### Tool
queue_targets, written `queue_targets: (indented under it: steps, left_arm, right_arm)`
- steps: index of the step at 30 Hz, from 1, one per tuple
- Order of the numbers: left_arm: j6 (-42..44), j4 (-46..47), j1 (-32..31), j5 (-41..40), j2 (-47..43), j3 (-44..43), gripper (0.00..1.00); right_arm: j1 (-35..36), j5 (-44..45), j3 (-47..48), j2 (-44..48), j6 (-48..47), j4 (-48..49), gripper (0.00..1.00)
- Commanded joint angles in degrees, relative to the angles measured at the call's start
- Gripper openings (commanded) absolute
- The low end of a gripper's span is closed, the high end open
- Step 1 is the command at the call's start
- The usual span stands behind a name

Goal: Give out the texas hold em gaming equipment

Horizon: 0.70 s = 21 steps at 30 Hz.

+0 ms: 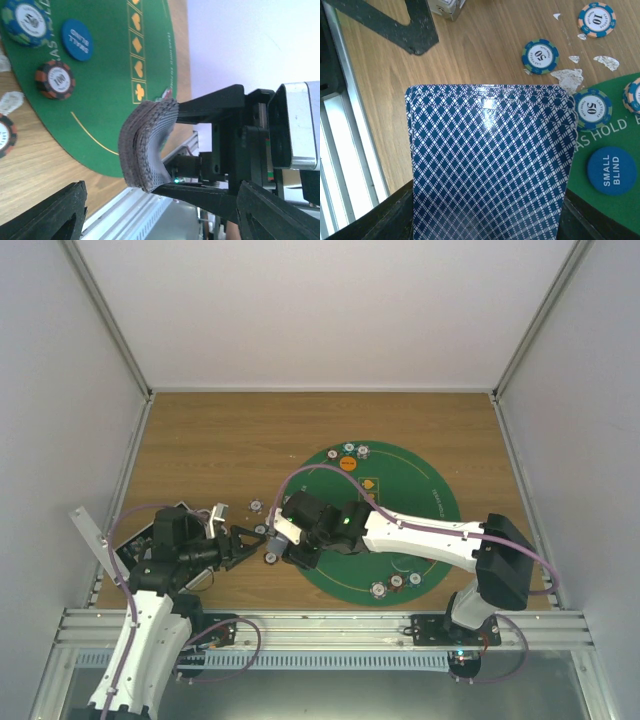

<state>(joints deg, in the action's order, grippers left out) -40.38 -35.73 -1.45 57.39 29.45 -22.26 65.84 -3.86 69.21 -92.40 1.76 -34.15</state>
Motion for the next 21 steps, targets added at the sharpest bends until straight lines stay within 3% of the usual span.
queue_targets:
  steps: [1,21]
  left_arm:
    - [-2.4,7.5,0.2,7.1,-0.7,2.1,0.82]
    - [1.4,11.3,-3.3,5.6,10.7,1.2,0.63]
  right_arm:
    - [-0.4,-2.6,2.1,0.9,-1.5,1.8,0.6]
    - [-0.4,-6.1,6.7,-2.7,-5.4,0.6,0.6]
